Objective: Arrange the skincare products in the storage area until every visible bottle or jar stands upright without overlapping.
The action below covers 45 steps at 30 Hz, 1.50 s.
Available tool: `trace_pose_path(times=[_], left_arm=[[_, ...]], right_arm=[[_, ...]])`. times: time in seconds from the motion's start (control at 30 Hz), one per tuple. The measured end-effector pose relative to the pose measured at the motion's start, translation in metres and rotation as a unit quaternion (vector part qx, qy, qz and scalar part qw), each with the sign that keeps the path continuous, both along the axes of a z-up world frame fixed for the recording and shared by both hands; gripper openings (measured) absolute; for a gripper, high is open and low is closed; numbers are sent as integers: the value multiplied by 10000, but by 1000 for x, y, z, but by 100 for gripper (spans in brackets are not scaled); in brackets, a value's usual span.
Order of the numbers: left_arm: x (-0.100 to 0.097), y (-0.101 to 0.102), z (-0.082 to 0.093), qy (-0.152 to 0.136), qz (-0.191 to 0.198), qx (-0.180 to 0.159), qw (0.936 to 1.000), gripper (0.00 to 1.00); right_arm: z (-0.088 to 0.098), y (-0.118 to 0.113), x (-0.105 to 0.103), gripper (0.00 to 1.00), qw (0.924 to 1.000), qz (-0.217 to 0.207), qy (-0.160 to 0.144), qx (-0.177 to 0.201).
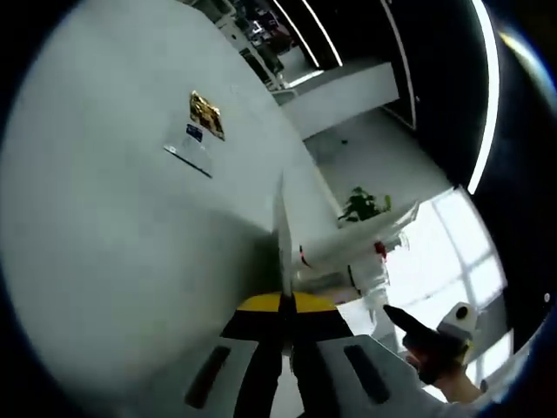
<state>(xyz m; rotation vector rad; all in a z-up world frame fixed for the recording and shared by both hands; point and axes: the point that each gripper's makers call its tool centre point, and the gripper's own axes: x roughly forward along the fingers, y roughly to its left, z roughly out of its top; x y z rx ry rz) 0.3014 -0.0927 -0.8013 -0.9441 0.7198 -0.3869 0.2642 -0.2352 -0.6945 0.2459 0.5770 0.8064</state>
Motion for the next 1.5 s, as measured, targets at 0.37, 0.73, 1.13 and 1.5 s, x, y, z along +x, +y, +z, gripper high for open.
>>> trace_pose_path(times=[0.37, 0.73, 1.13, 1.5], left_arm=[[1, 21, -25, -190, -170, 1412, 9896, 2], [3, 20, -21, -674, -732, 2471, 9639, 7], [2, 25, -18, -808, -924, 3021, 9454, 13], [9, 33, -17, -899, -1028, 3308, 9338, 18]], right_arm=[[-6, -1, -2, 99, 9999, -22, 136, 36], [-5, -1, -4, 99, 9999, -27, 152, 65], [-5, 0, -6, 99, 9998, -15, 168, 67], [-2, 0, -5, 99, 9999, 12, 117, 33]])
